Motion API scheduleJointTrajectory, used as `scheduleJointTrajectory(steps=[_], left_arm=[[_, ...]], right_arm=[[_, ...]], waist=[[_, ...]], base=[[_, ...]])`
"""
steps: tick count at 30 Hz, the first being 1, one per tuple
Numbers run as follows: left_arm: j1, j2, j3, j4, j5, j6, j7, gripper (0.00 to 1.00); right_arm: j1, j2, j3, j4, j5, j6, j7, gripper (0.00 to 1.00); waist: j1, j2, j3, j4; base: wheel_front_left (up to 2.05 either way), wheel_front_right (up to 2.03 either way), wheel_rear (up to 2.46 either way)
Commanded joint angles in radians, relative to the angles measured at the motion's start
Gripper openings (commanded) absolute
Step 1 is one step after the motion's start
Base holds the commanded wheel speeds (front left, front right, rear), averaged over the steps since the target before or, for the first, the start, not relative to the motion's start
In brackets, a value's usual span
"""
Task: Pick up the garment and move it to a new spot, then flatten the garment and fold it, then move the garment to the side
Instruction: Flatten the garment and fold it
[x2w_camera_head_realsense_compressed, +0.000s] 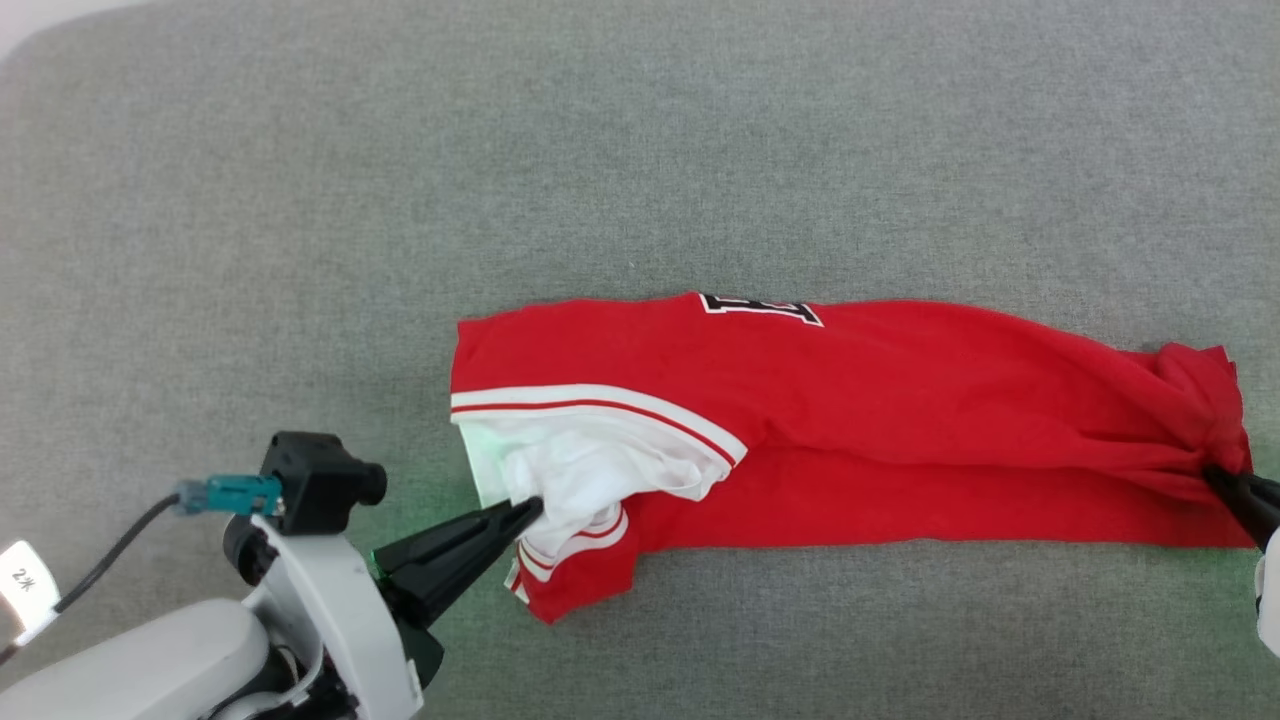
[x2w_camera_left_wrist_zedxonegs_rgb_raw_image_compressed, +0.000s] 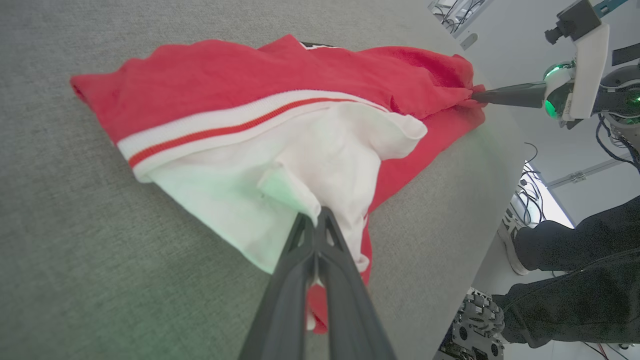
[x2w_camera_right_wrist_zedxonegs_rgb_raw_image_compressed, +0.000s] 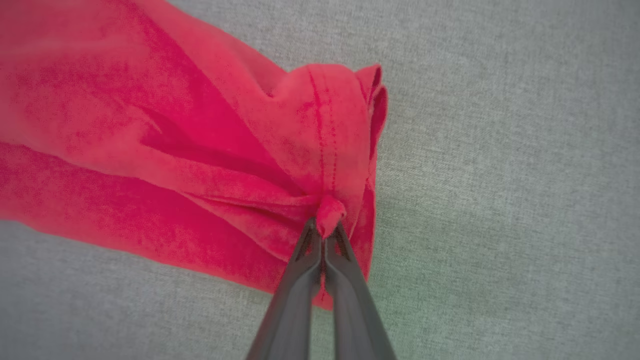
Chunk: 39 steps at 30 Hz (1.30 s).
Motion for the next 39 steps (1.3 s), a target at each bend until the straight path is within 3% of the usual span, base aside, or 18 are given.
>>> scheduleJointTrajectory(steps=[1,2,3,4,5,6,7,13,17,19,23,29,39], left_arm=[[0.002,-0.013,0.001,0.017,0.013,0.006,-0.006,0.00],[-0.001,-0.023,0.001,0.029,0.016,0.004,-0.008,0.00],[-0.003,-0.033,0.000,0.040,0.017,0.003,-0.010,0.13],[-0.004,-0.039,0.002,0.049,0.020,0.003,-0.016,0.34],[-0.003,-0.045,0.005,0.058,0.020,0.003,-0.023,0.60],[0.000,-0.051,0.009,0.064,0.015,0.004,-0.032,0.95],[0.005,-0.054,0.014,0.068,0.011,0.006,-0.040,1.00],[0.050,-0.047,0.072,0.052,-0.028,0.023,-0.089,1.00],[0.106,-0.067,0.181,0.040,-0.041,0.080,-0.104,1.00],[0.156,-0.104,0.279,0.043,-0.024,0.109,-0.104,1.00],[0.269,-0.195,0.443,0.075,0.036,0.127,-0.104,1.00],[0.395,-0.328,0.600,0.161,0.162,0.120,-0.105,1.00],[0.486,-0.482,0.848,0.238,0.486,0.120,-0.105,1.00]], right_arm=[[-0.012,0.005,-0.002,0.014,-0.010,-0.002,-0.018,0.00],[-0.020,0.008,0.001,0.027,-0.015,-0.002,-0.029,0.00],[-0.024,0.011,0.006,0.036,-0.019,-0.002,-0.040,0.15],[-0.026,0.015,0.010,0.044,-0.019,-0.002,-0.049,0.45],[-0.028,0.020,0.009,0.051,-0.019,-0.002,-0.055,0.95],[-0.029,0.022,0.008,0.055,-0.021,-0.002,-0.060,1.00],[-0.027,0.028,0.005,0.057,-0.014,-0.002,-0.062,1.00],[-0.017,0.036,-0.019,0.026,0.014,-0.002,-0.043,1.00],[-0.024,0.023,-0.050,0.014,0.034,-0.002,-0.002,1.00],[-0.022,0.017,-0.065,0.020,0.045,-0.002,0.027,1.00],[-0.033,0.001,-0.100,0.042,0.057,-0.002,0.089,1.00],[-0.053,-0.023,-0.130,0.090,0.066,-0.002,0.156,1.00],[-0.104,-0.017,-0.090,0.208,0.055,-0.002,0.230,1.00]], waist=[[0.0000,0.0000,0.005,-0.002],[0.0000,0.0000,0.006,-0.001],[0.0000,0.0000,0.006,-0.001],[0.0000,0.0000,0.005,0.000],[0.0000,0.0000,0.002,0.000],[0.0000,0.0000,-0.002,0.000],[0.0000,0.0000,-0.008,0.001],[0.0000,0.0000,-0.037,0.002],[0.0000,0.0000,-0.045,0.005],[0.0000,0.0000,-0.044,0.013],[0.0000,0.0000,-0.036,0.041],[0.0000,0.0000,-0.041,0.093],[0.0000,0.0000,-0.062,0.139]], base=[[0.00,0.00,0.00],[0.00,0.00,0.00],[0.00,0.00,0.00],[0.00,0.00,0.00],[0.00,0.00,0.00],[0.00,0.00,0.00],[0.00,0.00,0.00],[0.00,0.00,0.00],[0.00,0.00,0.00],[0.00,0.00,0.00],[0.00,0.00,0.00],[0.00,0.00,0.00],[0.00,0.00,0.00]])
